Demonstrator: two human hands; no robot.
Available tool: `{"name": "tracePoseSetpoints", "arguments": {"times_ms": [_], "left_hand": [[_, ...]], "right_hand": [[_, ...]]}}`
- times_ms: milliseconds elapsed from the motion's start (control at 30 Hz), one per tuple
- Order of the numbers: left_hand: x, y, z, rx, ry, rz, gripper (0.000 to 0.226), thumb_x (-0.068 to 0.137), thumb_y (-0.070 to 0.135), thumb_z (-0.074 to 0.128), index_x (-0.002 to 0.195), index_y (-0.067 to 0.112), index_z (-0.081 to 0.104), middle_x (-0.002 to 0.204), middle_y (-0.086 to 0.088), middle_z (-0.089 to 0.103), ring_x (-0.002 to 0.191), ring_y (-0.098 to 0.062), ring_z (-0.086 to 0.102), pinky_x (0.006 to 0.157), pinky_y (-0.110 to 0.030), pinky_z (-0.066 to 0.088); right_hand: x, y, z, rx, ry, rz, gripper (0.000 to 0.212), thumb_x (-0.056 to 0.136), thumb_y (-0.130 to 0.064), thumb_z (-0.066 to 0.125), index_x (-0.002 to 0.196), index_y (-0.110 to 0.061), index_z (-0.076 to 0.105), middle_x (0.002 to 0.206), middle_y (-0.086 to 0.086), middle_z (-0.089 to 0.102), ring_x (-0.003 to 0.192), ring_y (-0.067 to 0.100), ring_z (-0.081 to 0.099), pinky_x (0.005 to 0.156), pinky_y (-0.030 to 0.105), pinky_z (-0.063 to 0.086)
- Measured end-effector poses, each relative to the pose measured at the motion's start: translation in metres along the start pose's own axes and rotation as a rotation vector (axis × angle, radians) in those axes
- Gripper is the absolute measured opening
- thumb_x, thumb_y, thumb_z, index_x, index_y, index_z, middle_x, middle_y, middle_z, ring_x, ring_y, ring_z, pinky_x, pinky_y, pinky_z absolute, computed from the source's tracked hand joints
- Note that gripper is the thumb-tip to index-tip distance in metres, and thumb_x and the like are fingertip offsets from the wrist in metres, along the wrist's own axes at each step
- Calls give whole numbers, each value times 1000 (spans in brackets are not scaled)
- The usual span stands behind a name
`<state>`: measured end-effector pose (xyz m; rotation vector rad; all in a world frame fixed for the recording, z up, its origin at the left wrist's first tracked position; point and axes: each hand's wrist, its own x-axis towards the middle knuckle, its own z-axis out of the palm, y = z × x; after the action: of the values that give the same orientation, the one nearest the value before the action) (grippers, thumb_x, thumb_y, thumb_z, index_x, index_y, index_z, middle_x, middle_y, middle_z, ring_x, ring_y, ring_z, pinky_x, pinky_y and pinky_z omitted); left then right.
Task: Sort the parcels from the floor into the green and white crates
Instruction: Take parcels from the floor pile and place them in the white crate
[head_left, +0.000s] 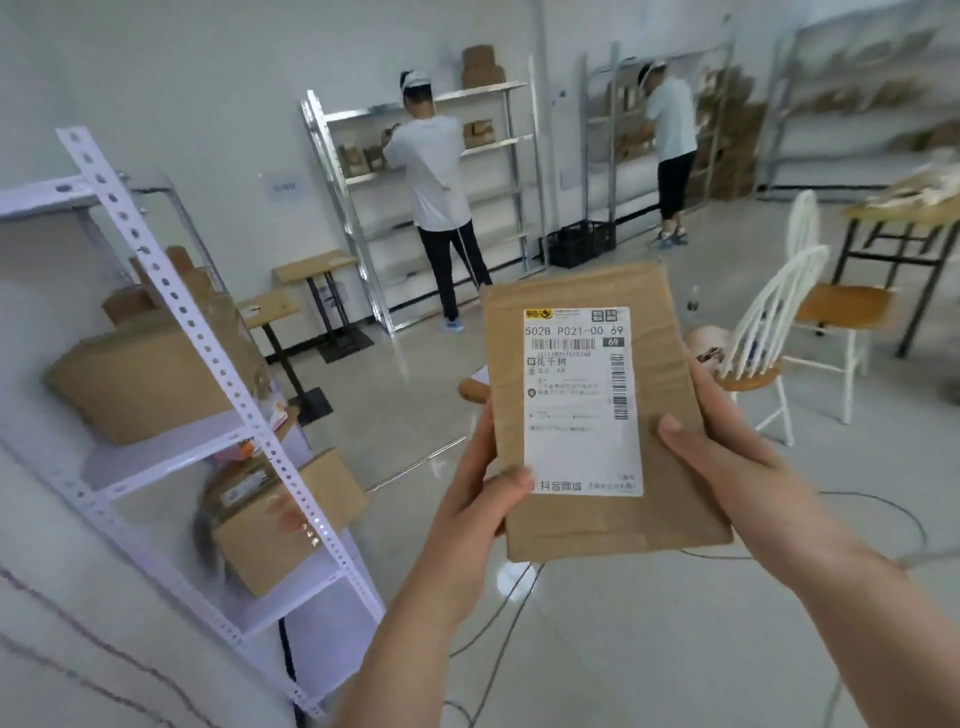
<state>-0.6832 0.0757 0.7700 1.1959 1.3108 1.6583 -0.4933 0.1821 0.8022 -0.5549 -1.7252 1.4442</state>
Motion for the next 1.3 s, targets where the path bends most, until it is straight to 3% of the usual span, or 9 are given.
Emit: {"name": "tracePoseSetpoints", "arguments": {"times_ms": [100, 167, 467, 567, 700, 933, 1067, 1167, 1300], "left_hand": [[35, 3, 31, -58, -211, -1, 75, 75, 35, 63, 143, 41, 34, 128, 15, 62, 115, -4, 60, 81, -16, 51], [56, 2, 63, -100, -353, 0, 75, 74, 33, 65, 143, 40, 36, 126, 16, 63, 113, -3, 61, 78, -15, 51], [53, 2, 305, -297, -1043, 41, 69, 78, 35, 62, 140, 48, 36, 130, 15, 60, 116, -4, 59, 80, -14, 51], [13, 7, 394, -376, -1253, 10, 70, 77, 36, 64, 139, 49, 37, 133, 14, 57, 117, -7, 59, 82, -18, 52], [-51, 15, 495, -469, -1498, -37, 70, 75, 40, 66, 138, 51, 38, 135, 14, 56, 119, -9, 58, 84, -26, 54], [-162, 36, 633, -605, -1810, -76, 67, 79, 35, 65, 139, 46, 39, 132, 7, 59, 119, -16, 58, 87, -29, 54], [-214, 43, 696, -645, -1951, -177, 77, 75, 32, 69, 143, 40, 34, 130, 5, 61, 119, -17, 59, 88, -30, 54], [-247, 45, 741, -658, -2028, -246, 81, 68, 34, 74, 137, 54, 35, 128, 8, 62, 115, -15, 61, 80, -25, 55], [-280, 41, 804, -632, -2123, -297, 83, 60, 36, 78, 128, 63, 36, 130, 4, 61, 114, -16, 62, 78, -26, 55]], "right_hand": [[-17, -17, -32, -2, 213, -2, 55, 74, -47, 58, 119, -72, 39, 110, -44, 57, 98, -20, 56, 69, 5, 49], [-37, -27, -59, -61, 364, 3, 58, 69, -50, 58, 119, -72, 39, 108, -39, 61, 99, -17, 58, 72, 10, 49], [-212, -99, -170, -252, 941, -102, 54, 79, -33, 56, 124, -61, 44, 114, -29, 64, 102, -10, 60, 71, 2, 47], [-286, -124, -191, -322, 1098, -87, 56, 82, -37, 57, 126, -65, 40, 120, -25, 62, 108, 0, 62, 78, 12, 51], [-382, -150, -211, -334, 1267, -61, 66, 76, -49, 71, 130, -62, 37, 128, -12, 60, 116, 18, 61, 92, 42, 51], [-508, -194, -231, -545, 1592, -1, 51, 83, -34, 59, 122, -64, 46, 111, -22, 68, 99, 0, 66, 70, 12, 53], [-558, -205, -242, -593, 1748, 13, 54, 76, -44, 64, 123, -63, 46, 116, -19, 66, 104, 1, 64, 74, 11, 52], [-589, -208, -255, -616, 1847, 45, 58, 75, -49, 60, 128, -63, 40, 123, -21, 62, 111, 0, 60, 84, 17, 53], [-622, -206, -282, -636, 1957, 61, 54, 79, -47, 63, 126, -64, 41, 119, -21, 64, 109, 2, 62, 76, 11, 51]]}}
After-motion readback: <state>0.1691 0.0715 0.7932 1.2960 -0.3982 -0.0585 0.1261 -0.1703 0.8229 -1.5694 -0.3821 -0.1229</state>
